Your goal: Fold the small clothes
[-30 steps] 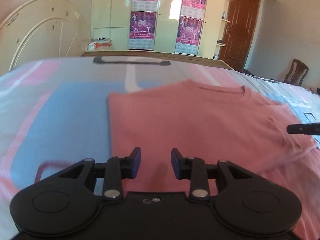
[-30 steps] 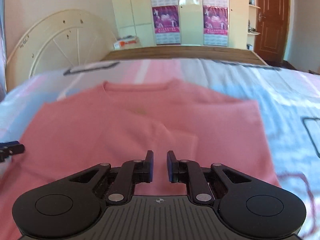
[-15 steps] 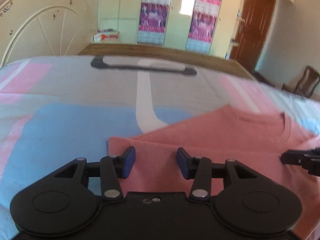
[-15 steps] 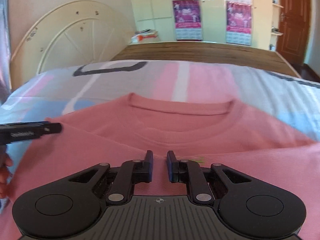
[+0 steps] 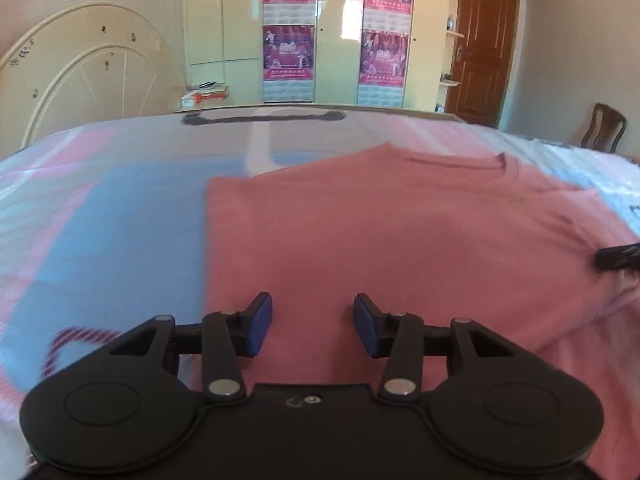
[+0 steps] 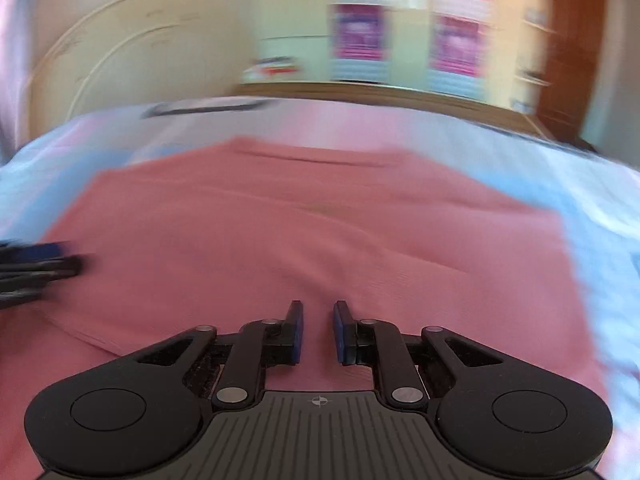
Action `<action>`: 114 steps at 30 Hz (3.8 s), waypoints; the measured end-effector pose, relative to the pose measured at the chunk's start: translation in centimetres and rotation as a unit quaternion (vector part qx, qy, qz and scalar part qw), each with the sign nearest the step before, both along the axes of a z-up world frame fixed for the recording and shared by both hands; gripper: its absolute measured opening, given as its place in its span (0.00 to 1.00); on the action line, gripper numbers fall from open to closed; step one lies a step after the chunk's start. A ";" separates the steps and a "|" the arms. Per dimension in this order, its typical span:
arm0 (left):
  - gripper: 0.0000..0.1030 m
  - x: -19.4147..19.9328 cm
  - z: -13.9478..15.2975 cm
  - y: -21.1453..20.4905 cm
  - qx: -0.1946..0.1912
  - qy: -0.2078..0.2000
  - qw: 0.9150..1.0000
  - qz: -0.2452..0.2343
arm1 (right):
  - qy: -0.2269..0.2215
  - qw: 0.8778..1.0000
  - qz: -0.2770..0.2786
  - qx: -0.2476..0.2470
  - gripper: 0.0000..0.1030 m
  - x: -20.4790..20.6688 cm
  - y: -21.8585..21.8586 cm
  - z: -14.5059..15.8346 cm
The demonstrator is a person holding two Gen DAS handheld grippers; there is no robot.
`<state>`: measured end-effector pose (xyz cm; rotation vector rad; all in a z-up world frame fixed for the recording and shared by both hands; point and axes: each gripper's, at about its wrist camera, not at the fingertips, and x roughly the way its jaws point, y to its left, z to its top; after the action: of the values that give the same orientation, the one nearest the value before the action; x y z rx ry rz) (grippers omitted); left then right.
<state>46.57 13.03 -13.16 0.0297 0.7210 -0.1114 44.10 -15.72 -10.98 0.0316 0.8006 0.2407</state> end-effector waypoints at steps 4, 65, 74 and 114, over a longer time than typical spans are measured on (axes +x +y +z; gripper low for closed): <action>0.43 -0.6 1.5 -2.1 -0.022 -0.002 1.000 -0.021 | 0.006 0.999 -0.026 0.030 0.14 -1.5 -2.6 0.9; 0.84 -5.9 2.8 -1.7 0.052 0.012 0.998 0.023 | -0.008 0.998 -0.057 0.009 0.15 -6.0 -4.1 2.0; 0.39 -11.5 3.7 -2.3 0.037 0.034 0.999 0.010 | -0.027 0.998 -0.056 0.033 0.50 -13.2 -7.6 4.0; 0.42 -27.3 0.7 5.6 -0.311 0.098 0.943 0.057 | 0.097 0.933 -0.088 0.334 0.29 -31.1 -20.3 -0.5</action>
<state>19.24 18.62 -12.46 -0.6368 0.8576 -0.2293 12.98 -36.00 -11.46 0.7772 0.8745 0.3342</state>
